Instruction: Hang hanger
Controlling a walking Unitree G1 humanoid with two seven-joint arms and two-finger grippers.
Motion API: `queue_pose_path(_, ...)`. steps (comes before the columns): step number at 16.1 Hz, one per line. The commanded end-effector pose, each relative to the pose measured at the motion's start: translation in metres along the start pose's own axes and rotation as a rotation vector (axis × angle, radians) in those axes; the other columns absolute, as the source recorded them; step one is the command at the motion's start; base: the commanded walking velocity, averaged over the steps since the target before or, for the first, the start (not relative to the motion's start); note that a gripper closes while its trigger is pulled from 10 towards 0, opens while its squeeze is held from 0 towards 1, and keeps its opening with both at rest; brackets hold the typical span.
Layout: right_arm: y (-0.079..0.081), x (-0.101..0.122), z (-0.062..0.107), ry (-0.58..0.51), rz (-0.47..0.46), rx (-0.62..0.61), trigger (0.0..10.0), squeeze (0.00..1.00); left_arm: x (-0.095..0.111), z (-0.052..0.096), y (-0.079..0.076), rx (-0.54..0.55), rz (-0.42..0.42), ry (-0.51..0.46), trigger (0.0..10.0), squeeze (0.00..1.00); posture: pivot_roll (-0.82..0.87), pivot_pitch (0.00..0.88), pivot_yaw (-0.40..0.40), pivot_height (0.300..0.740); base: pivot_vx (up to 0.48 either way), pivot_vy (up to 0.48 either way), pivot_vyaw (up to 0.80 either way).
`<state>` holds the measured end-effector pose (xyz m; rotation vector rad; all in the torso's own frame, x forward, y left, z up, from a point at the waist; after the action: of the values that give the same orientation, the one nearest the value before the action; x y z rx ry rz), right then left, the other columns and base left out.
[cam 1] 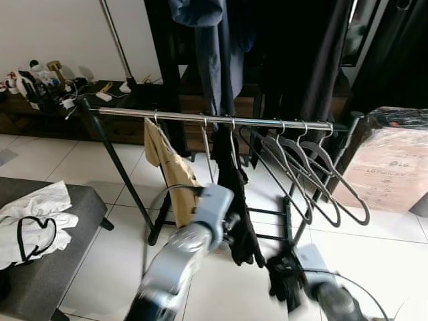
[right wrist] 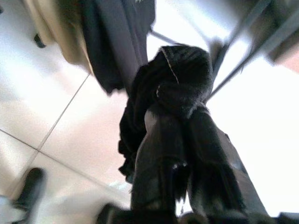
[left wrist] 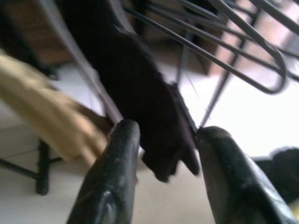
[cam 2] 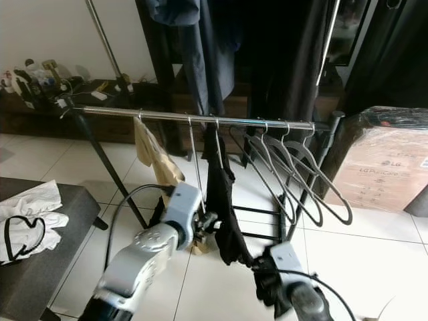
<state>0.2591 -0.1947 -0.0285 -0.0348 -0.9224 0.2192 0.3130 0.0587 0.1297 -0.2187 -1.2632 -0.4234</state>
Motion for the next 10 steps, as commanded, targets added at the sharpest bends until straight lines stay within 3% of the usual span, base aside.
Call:
queue_pose_path(1, 0.001, -0.019, 0.002, 0.068, -0.092, -0.008, 0.0, 0.00, 0.005, 0.006, 0.018, 0.091, 0.023, -0.065, 10.0, 1.00, -0.02, 0.076, 0.026, 0.740, 0.000, 0.000, 0.00)
queue_pose_path(2, 0.001, -0.028, 0.002, 0.099, -0.120, -0.012, 0.0, 0.00, 0.005, 0.007, 0.026, 0.139, 0.010, -0.093, 10.0, 1.00, -0.02, 0.074, 0.024, 0.740, 0.000, 0.000, 0.00)
queue_pose_path(3, 0.002, -0.035, 0.002, 0.126, -0.165, -0.021, 0.0, 0.00, 0.006, 0.006, 0.032, 0.176, -0.024, -0.117, 10.0, 0.09, -0.01, 0.071, 0.021, 0.740, 0.000, 0.000, 0.00)
queue_pose_path(4, 0.003, -0.041, 0.002, 0.153, -0.229, -0.035, 0.0, 0.00, 0.008, 0.003, 0.038, 0.203, 0.004, -0.149, 10.0, 0.00, -0.02, 0.071, 0.021, 0.740, 0.000, 0.000, 0.00)
queue_pose_path(6, 0.008, -0.053, 0.004, 0.191, -0.314, -0.049, 0.0, 0.00, 0.020, 0.004, 0.045, 0.231, 0.003, -0.269, 10.0, 0.00, -0.02, 0.061, 0.024, 0.740, 0.000, 0.000, 0.00)
queue_pose_path(8, 0.012, -0.062, 0.006, 0.209, -0.393, -0.068, 0.0, 0.00, 0.022, 0.014, 0.043, 0.222, -0.074, -0.336, 10.0, 0.00, -0.02, 0.049, 0.031, 0.740, 0.000, 0.000, 0.00)
queue_pose_path(10, 0.018, -0.076, 0.012, 0.243, -0.475, -0.093, 0.0, 0.00, 0.018, 0.034, 0.051, 0.273, -0.096, -0.397, 10.0, 0.00, -0.01, 0.036, 0.038, 0.740, 0.000, 0.000, 0.00)
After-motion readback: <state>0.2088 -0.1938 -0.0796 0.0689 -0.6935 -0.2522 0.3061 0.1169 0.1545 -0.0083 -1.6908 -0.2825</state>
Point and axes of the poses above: a point about 5 cm out from each wrist's last joint towards the gripper, its own z axis pointing back from the gripper into the wrist, its own x axis along the axis of the wrist's last joint, y = z × x, the point moved 1 cm from there along -z, pointing out of the wrist towards the gripper, and after that the axes turned 3 degrees about -z, right-handed, at the moved point
